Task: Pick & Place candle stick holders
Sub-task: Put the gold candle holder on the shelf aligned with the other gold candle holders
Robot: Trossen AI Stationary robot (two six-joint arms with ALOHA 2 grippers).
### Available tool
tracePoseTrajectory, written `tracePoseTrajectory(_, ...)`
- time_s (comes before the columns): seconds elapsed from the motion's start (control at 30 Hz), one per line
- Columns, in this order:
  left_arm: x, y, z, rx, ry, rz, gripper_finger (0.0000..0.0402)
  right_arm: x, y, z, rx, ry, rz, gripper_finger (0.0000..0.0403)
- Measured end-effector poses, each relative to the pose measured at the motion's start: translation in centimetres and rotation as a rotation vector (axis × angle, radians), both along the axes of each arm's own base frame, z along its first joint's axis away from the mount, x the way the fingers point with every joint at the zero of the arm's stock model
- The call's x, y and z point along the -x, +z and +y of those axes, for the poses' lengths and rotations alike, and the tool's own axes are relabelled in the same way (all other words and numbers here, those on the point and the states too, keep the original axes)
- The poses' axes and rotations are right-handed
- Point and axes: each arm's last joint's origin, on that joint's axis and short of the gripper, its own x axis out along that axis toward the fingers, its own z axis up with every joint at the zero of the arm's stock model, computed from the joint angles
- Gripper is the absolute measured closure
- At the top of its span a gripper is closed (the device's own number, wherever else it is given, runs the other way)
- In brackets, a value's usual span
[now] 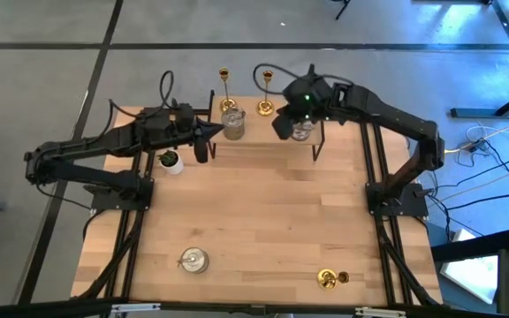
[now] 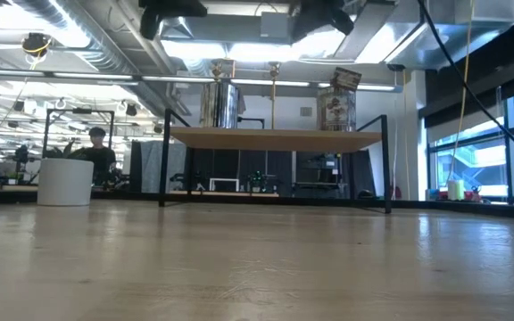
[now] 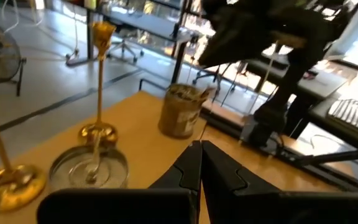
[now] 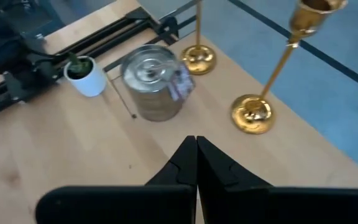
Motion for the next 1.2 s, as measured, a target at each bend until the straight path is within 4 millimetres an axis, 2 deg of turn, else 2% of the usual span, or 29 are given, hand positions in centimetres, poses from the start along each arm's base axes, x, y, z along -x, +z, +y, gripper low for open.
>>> tracePoseTrajectory(0.53,0.0,-0.4,0.0,0.035,-0.048,0.031,0.0400,-1.1,-0.1,7.9,-0.058,0.170,-0.015,0.0403)
tracePoseTrajectory(0.77,0.0,-0.4,-0.1,0.065,-0.067,0.022,0.0400,-1.0,-0.1,12.3,-0.077,0.314,-0.008,0.0403)
tracePoseTrajectory(0.93,-0.1,-0.5,-0.1,0.066,-0.067,0.023,0.0400,-0.5,-0.2,14.8,-0.071,0.293,-0.016,0.0403)
tracePoseTrajectory(1.2,-1.3,-1.3,0.0,0.171,-0.061,0.026,0.0400,0.8,-0.5,17.2,-0.082,0.279,0.033,0.0403)
